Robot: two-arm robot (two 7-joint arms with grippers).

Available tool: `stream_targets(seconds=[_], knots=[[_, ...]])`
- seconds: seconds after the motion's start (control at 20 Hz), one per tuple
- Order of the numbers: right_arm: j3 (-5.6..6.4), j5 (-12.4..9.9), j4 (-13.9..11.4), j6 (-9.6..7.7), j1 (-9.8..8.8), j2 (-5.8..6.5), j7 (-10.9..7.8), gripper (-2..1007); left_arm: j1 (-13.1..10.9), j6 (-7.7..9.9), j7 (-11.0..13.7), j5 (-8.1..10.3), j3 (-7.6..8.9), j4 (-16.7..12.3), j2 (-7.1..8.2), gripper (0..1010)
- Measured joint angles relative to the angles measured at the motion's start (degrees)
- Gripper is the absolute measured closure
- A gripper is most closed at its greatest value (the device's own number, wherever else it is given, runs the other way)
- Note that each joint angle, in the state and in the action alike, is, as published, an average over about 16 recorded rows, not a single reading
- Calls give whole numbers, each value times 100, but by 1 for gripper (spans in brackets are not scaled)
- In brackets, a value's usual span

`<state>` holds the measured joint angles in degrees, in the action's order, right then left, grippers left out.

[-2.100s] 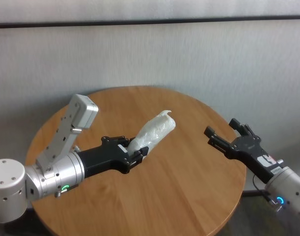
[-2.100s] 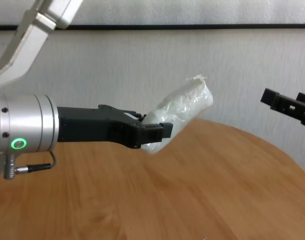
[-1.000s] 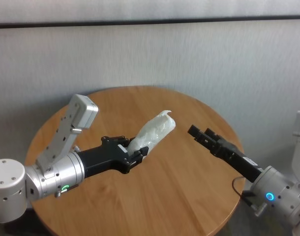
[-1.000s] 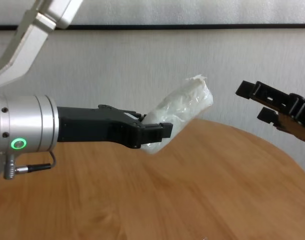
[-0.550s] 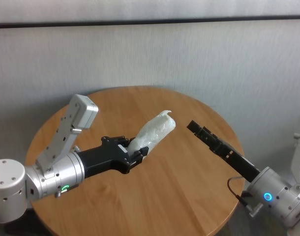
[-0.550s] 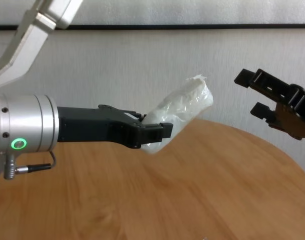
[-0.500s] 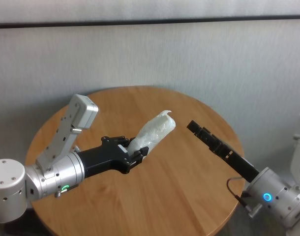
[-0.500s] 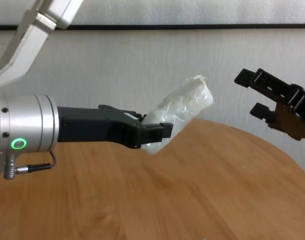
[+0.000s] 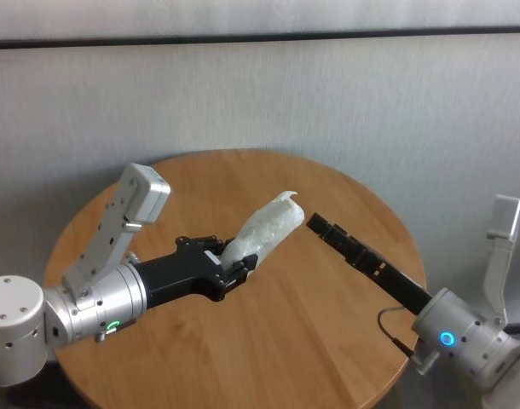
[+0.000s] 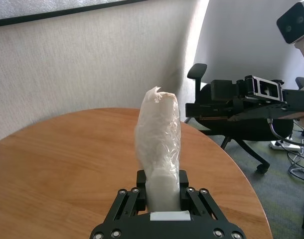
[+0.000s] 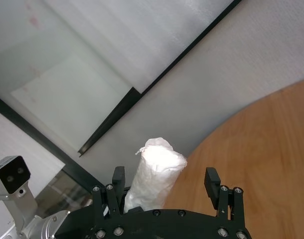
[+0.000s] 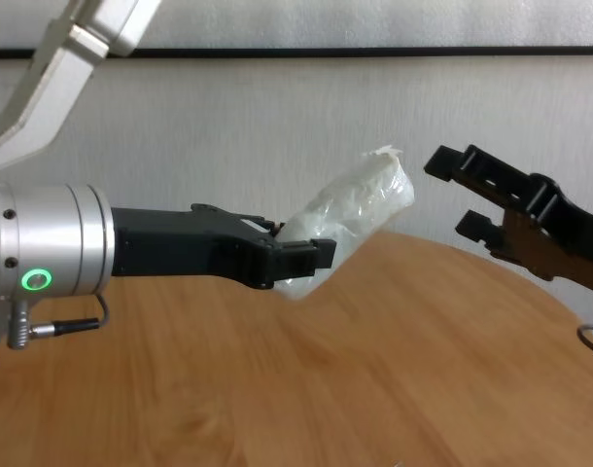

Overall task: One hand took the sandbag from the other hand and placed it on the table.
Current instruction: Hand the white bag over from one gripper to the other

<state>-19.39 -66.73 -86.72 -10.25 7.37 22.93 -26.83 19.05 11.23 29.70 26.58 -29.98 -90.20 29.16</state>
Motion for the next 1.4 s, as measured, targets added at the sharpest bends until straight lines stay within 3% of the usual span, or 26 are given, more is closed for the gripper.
stream_targets(seconds=[0.55, 1.4], knots=[[-295, -125, 200, -97, 275, -49, 24, 4, 0, 0, 0, 0, 0, 0, 0, 630], [-623, -422, 639, -167, 665, -166, -44, 4, 0, 0, 0, 0, 0, 0, 0, 630]])
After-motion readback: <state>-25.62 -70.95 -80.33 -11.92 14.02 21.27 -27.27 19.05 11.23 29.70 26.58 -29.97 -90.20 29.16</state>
